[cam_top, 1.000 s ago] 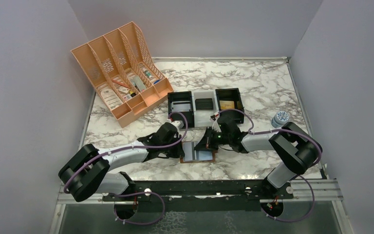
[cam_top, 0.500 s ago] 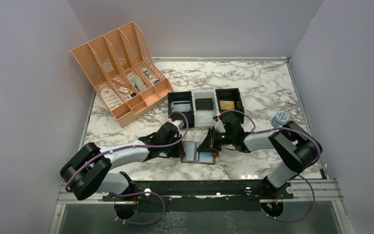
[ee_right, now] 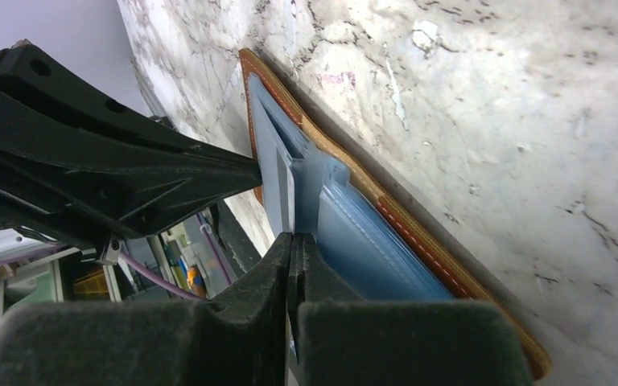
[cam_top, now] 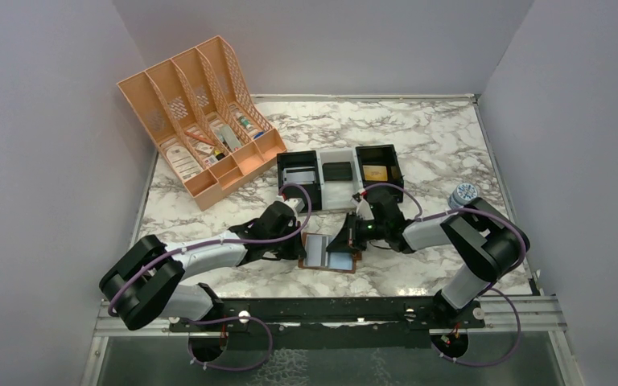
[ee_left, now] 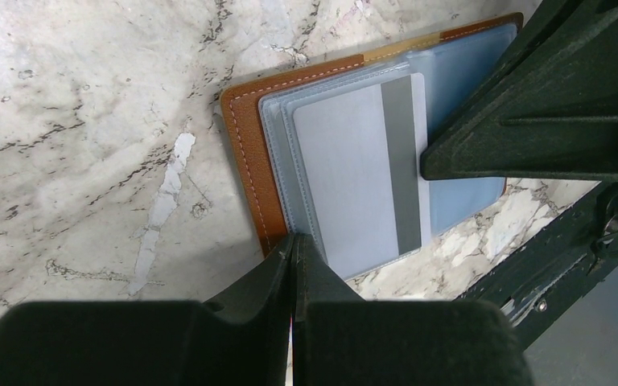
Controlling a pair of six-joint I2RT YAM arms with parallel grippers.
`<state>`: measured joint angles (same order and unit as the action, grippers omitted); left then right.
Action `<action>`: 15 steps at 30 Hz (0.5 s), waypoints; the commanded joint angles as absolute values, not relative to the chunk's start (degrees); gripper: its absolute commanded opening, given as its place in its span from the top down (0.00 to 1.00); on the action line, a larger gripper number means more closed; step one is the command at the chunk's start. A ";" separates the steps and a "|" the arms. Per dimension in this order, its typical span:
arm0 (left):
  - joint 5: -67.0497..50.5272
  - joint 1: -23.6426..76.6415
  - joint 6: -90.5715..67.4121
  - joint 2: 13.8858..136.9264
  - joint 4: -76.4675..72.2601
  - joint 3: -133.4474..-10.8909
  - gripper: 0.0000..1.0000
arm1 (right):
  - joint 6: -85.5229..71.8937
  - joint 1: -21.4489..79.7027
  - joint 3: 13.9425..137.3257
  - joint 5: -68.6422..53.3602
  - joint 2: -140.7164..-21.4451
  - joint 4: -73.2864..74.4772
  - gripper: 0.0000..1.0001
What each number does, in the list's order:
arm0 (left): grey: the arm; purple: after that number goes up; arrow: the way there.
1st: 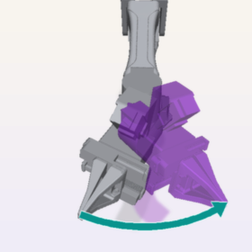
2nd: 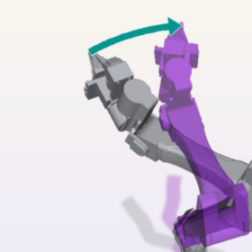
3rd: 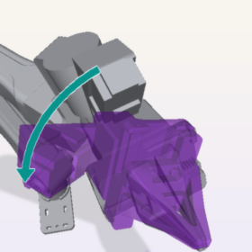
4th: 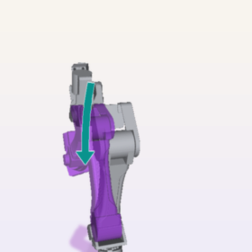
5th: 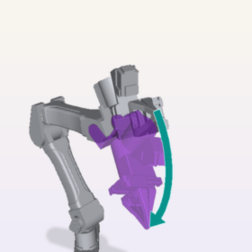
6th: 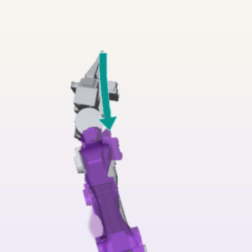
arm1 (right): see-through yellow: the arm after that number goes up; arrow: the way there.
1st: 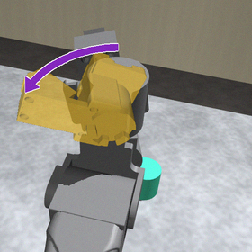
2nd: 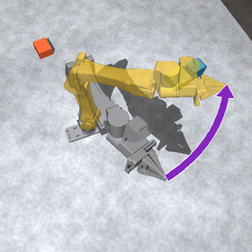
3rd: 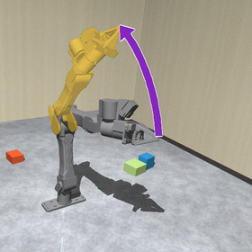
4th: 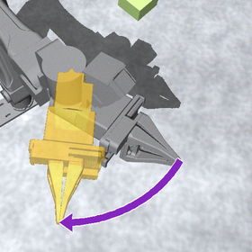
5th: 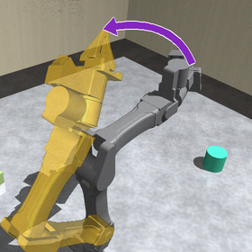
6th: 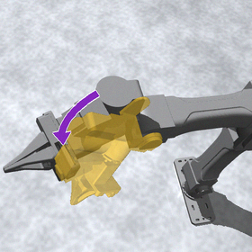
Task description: Take the credit cards out of the card holder
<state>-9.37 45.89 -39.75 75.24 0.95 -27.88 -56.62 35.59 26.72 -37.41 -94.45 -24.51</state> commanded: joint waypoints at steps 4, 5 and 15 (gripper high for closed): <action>-7.65 46.09 -39.55 74.28 1.91 -28.48 0.96 | -54.19 31.96 25.16 -42.08 -94.31 -24.55 0.99; -7.66 46.07 -39.55 74.17 1.85 -28.48 0.96 | -53.77 31.79 25.22 -42.32 -94.43 -24.27 0.99; -8.81 46.41 -39.46 72.67 1.99 -29.79 0.89 | -53.25 31.51 24.52 -41.34 -93.42 -23.29 0.99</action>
